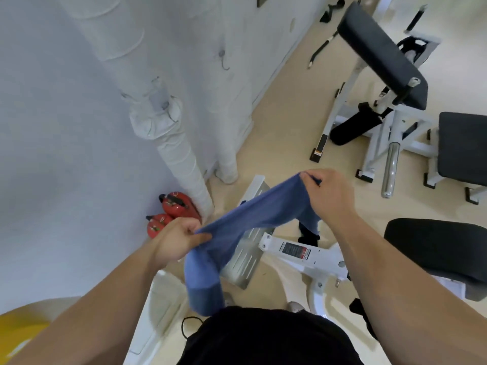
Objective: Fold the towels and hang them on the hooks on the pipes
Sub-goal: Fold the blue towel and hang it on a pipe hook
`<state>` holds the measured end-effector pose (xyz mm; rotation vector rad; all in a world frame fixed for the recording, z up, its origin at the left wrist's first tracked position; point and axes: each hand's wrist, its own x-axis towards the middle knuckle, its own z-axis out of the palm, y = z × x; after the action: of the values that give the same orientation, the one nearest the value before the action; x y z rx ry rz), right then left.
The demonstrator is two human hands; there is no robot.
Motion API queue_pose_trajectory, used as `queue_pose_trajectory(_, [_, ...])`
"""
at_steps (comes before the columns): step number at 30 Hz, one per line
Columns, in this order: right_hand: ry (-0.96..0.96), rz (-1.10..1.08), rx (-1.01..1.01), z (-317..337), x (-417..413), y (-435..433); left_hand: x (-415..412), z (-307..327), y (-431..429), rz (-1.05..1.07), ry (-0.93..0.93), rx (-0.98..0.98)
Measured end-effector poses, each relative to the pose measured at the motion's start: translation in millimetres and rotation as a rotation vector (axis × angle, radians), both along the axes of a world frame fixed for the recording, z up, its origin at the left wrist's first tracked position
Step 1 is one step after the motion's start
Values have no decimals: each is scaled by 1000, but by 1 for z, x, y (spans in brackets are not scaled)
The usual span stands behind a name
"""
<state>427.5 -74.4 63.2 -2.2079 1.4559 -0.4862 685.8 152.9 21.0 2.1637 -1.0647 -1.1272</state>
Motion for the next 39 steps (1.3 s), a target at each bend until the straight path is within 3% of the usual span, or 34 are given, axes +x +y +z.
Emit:
queue_pose_trajectory(4, [19,63,91,7,30,38,13,8,13,-5,-32,-108])
queue_pose_trajectory(10, [-7,616,234,38,93,113,1,60,8,-72,5,-277])
queue_pose_trajectory(14, [-156,618,254,42,118,122,13,80,12,19,67,-392])
queue_pose_trajectory(21, [-178,661,341,51,139,133,32,90,31,55,40,-469])
queue_pose_trajectory(25, [-124,534,204,46,144,126,43,92,34,70,20,-382])
queue_pose_trajectory(32, [-7,238,15,45,144,104,73,86,49,-323,30,9])
queue_pose_trajectory(36, [-18,166,-2,47,148,102,86,72,61,-287,150,130])
queue_pose_trajectory(39, [-12,104,-14,50,147,98,92,57,72,-195,133,186])
